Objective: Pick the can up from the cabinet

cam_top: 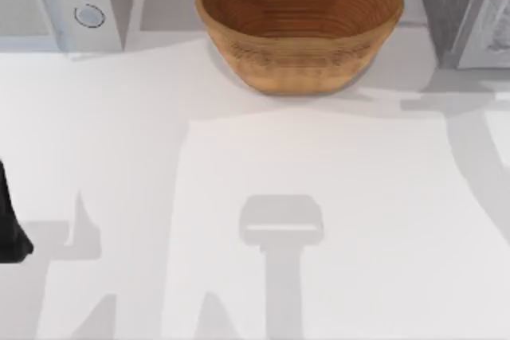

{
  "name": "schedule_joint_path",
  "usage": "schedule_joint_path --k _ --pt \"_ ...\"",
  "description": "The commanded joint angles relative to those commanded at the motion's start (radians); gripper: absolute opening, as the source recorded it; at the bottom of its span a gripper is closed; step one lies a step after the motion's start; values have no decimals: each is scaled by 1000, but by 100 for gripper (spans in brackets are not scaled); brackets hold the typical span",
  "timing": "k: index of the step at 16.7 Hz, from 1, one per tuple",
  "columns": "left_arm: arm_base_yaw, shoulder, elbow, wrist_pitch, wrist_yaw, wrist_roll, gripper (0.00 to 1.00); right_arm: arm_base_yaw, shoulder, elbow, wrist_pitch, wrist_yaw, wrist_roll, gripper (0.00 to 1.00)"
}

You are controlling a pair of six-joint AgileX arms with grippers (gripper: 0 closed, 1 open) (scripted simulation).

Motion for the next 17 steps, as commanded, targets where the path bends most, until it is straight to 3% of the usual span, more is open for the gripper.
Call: schedule_joint_path --k 3,7,17 --pt "0 0 0 0 0 0 100 -17 -43 -63 29 -7 0 0" --pt "0 0 0 0 0 0 100 -64 -179 -292 117 -42 -2 0" --pt "0 0 0 0 0 0 100 -218 -721 -1232 460 -230 -12 0"
